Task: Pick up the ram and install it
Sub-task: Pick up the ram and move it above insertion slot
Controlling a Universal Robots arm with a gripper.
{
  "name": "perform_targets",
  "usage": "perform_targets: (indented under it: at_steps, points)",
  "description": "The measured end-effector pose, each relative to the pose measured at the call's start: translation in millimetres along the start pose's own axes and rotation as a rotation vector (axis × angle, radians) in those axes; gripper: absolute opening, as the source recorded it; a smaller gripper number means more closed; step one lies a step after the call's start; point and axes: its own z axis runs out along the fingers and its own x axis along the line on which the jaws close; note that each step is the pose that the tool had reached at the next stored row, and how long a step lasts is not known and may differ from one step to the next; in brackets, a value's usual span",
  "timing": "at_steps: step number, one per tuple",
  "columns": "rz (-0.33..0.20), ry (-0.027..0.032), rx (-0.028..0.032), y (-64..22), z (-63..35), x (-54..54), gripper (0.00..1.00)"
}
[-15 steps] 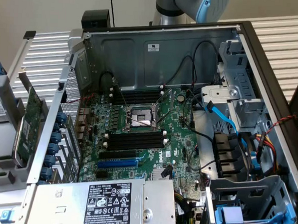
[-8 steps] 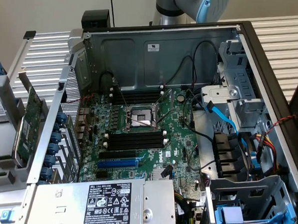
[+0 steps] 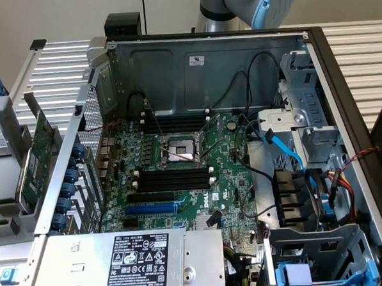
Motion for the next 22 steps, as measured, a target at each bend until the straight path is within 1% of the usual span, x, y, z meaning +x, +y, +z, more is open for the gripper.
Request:
perform_targets:
  at_steps: [2,4,5,8,9,11,13,14,22]
  points:
    - [0.0,0.0006,0.0034,-0.2,3.0,0.2,0.41]
    - [0.0,0.004,0.0106,0.1,4.7,0.1,0.41]
    - [0.0,0.0065,0.0139,0.3,5.5,0.1,0.41]
    - [0.0,0.017,0.0215,1.9,7.3,0.1,0.41]
    - [0.0,0.0189,0.0259,2.3,8.1,0.1,0.41]
    - [0.0,0.0197,0.0337,3.3,10.4,0.1,0.41]
    - [0.0,0.0201,0.0383,4.7,13.3,0.1,0.41]
    - [0.0,0.0199,0.0394,5.2,15.3,0.1,0.41]
    - [0.0,0.0201,0.0394,4.3,29.7,1.8,0.41]
